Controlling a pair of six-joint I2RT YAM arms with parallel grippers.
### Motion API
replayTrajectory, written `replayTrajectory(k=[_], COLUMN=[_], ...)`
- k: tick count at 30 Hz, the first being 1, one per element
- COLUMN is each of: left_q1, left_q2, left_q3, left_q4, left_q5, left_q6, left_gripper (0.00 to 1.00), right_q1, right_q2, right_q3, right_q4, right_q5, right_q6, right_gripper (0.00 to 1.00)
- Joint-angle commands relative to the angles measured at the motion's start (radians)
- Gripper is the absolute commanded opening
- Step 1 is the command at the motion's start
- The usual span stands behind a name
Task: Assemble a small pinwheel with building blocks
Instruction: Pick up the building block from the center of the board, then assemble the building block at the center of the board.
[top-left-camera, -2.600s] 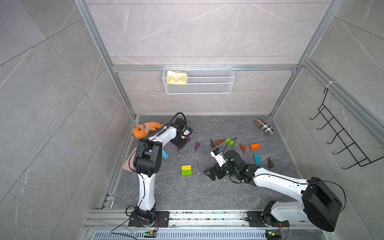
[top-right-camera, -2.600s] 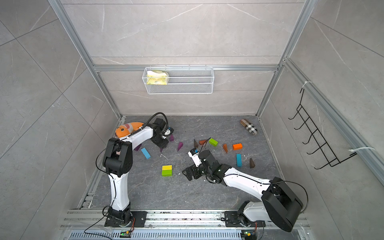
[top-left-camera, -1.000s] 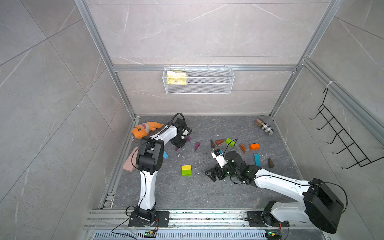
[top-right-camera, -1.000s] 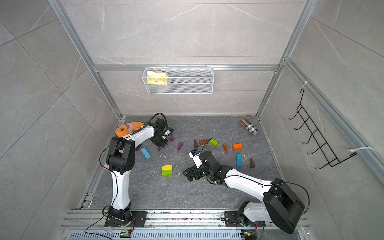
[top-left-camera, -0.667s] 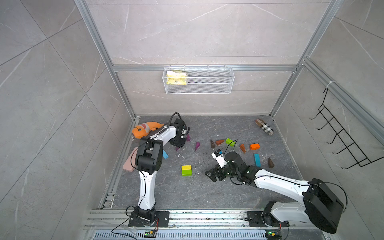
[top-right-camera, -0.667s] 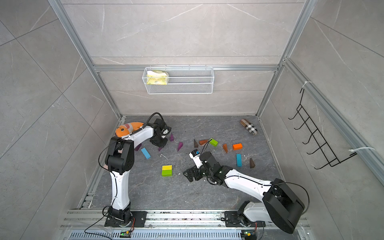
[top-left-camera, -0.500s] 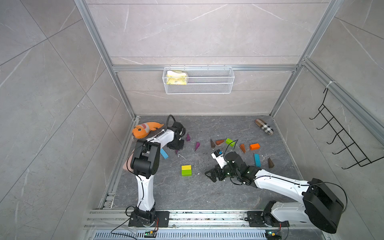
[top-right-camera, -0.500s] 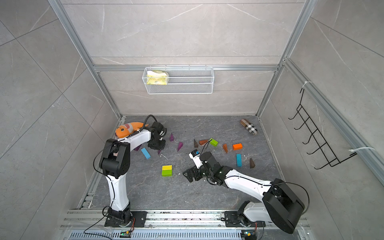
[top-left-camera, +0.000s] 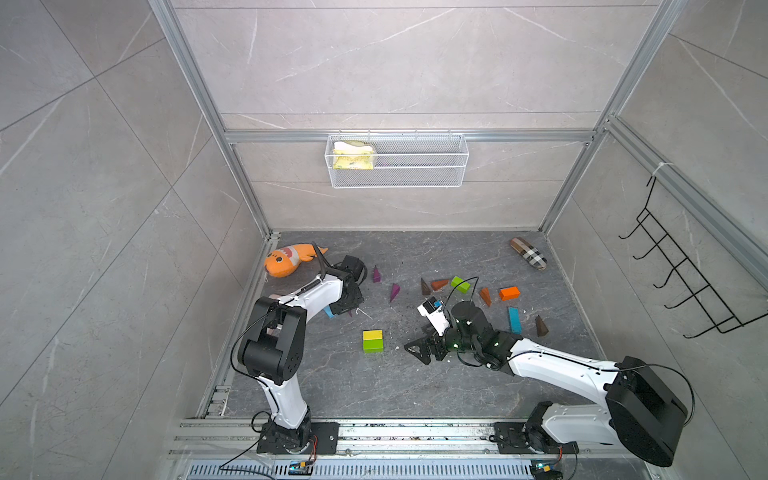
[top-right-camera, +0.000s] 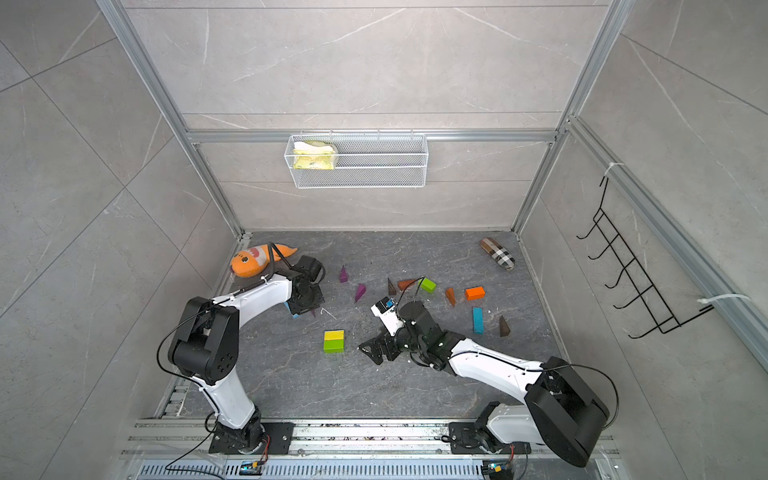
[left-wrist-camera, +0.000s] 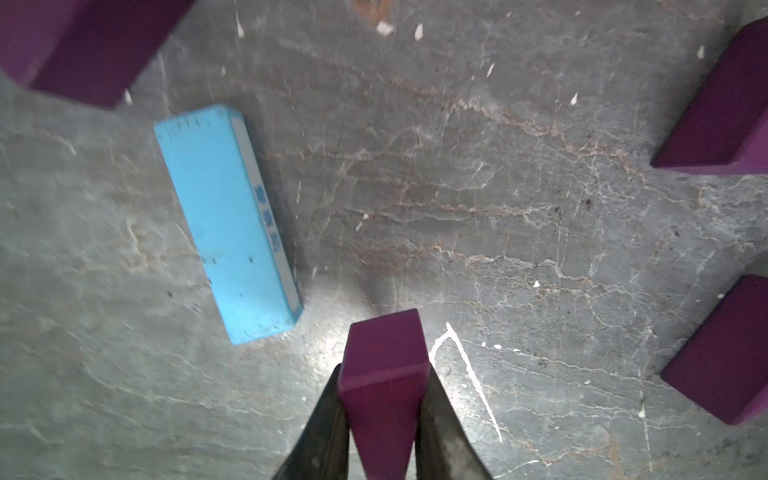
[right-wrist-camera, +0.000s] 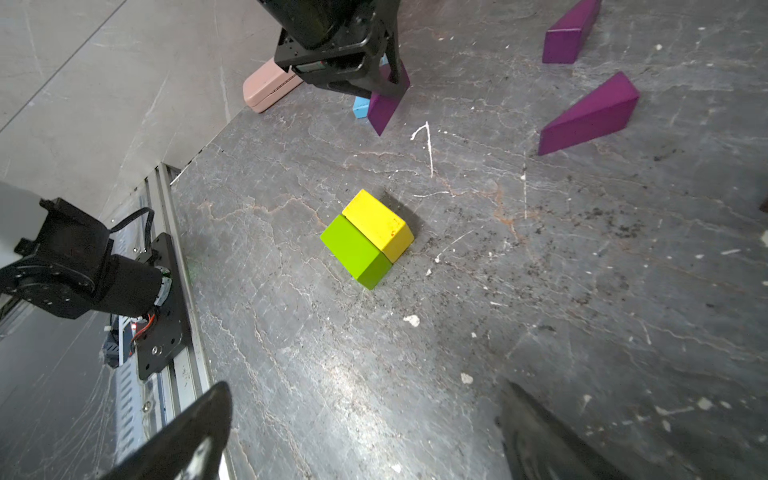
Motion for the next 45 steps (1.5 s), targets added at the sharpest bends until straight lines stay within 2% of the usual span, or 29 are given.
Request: replayTrajectory(k=[1,5,12,22,45], left_q1=[-0.041,-0.057,-0.082,-0.112,-0.135], left_q2=[-0.047,-0.045,-0.026,-0.020,-0.038], left_q3=[-0.006,0.001,-0.004,-0.018,-0.088], left_q4=[0.026,0.006,-0.012,-0.024,0.000], left_q5=[-0.031,-0.008,-0.010,-0.024,-0.040], left_q6=[-0.141,-0.194,-0.215,-0.195,-0.160], left_gripper=[0.17,0.17,0.18,0.18,0.20], right_q1=[-0.004,-0.003,0.000,0.038,0.042], right_q2=[-0.006,-0.055,-0.094,-0.099,-0.091], right_q3=[-0.054,-0.092,-0.122,-0.127,-0.122], right_q4=[0.080,0.096,0.125,0.120,0.108], right_q5=[-0.023,-0.042,-0.062,-0.058,-0.054], right_q6=[-0.044,-0.061,-0.071,-0.096,-0.106], right_gripper=[1.00,1.00,1.00,1.00,1.00])
